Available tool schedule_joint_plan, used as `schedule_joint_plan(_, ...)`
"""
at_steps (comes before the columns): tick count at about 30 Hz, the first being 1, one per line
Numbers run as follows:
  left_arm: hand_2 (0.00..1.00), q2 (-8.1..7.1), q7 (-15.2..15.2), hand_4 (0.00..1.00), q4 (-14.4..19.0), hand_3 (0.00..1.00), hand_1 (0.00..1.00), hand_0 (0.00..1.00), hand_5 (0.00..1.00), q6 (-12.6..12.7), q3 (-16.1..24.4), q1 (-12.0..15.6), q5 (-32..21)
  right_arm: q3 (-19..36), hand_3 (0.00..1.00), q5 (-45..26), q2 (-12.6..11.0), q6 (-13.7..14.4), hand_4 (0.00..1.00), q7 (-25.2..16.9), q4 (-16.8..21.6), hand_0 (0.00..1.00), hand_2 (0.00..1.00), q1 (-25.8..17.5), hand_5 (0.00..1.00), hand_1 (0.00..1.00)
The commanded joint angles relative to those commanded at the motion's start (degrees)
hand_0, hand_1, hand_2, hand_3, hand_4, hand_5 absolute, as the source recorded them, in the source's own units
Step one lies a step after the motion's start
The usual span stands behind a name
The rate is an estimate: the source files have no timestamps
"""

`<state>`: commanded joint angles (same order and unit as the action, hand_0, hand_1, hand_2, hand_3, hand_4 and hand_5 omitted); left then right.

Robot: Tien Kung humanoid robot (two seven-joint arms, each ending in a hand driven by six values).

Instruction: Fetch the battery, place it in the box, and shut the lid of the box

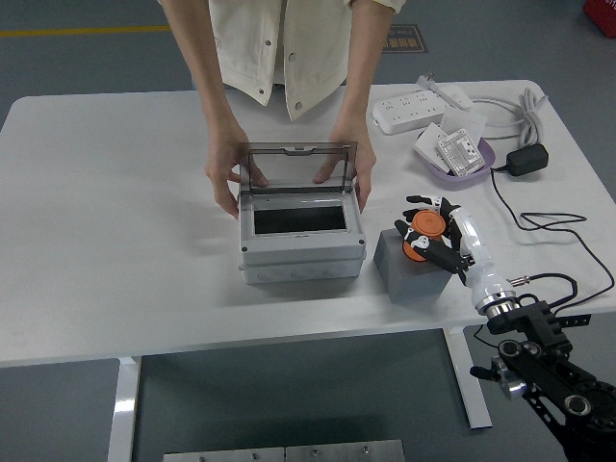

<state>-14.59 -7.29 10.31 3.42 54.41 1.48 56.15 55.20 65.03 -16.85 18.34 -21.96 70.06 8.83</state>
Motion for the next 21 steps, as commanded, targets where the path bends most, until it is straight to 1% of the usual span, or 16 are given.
schedule_joint_plan(4, 0.565, -0.01, 0.13, 0.186, 0.00, 0.529, 0.743, 0.617, 0.002, 0.06, -0.06, 0.01, -0.08, -0.20, 0.642, 0.30, 0.04, -0.04, 0.420, 0.19, -0.17, 0.586, 0.556, -0.02, 0.093, 0.605)
schedule_joint_plan(5, 0.566, -0.01, 0.17, 0.186, 0.00, 0.529, 0.742, 0.615, 0.002, 0.07, -0.12, 0.02, -0.14, -0.25, 0.626, 0.30, 0.03, -0.05, 0.371, 0.23, -0.19, 0.587, 0.553, -0.01, 0.078, 0.598)
schedule_joint_plan(10, 0.566, -0.07, 0.29, 0.186, 0.00, 0.529, 0.742, 0.615, 0.002, 0.10, -0.19, 0.09, -0.36, -0.44, 0.626, -0.11, 0.04, -0.14, 0.371, 0.14, -0.26, 0.587, 0.553, 0.03, 0.078, 0.598)
schedule_joint_plan(11, 0.565, -0.09, 0.31, 0.188, 0.00, 0.529, 0.743, 0.615, 0.002, 0.11, -0.18, 0.12, -0.41, -0.48, 0.624, -0.25, 0.05, -0.14, 0.338, 0.10, -0.28, 0.594, 0.547, 0.04, 0.070, 0.590)
schedule_joint_plan(16, 0.565, -0.25, 0.50, 0.188, 0.00, 0.529, 0.743, 0.615, 0.002, 0.20, -0.37, 0.27, -0.85, -0.83, 0.624, -1.06, 0.05, 0.11, 0.338, -0.09, -0.39, 0.594, 0.547, 0.07, 0.070, 0.590)
schedule_joint_plan(17, 0.565, -0.27, 0.52, 0.189, 0.00, 0.529, 0.742, 0.614, 0.002, 0.21, -0.45, 0.30, -0.93, -0.91, 0.527, -1.14, 0.05, 0.20, 0.205, -0.07, -0.41, 0.535, 0.481, 0.07, 0.114, 0.514)
schedule_joint_plan(21, 0.565, -0.27, 0.56, 0.189, 0.00, 0.529, 0.742, 0.614, 0.002, 0.23, -0.54, 0.38, -1.02, -1.12, 0.527, -1.18, 0.07, 0.46, 0.205, 0.15, -0.41, 0.535, 0.481, 0.05, 0.114, 0.514)
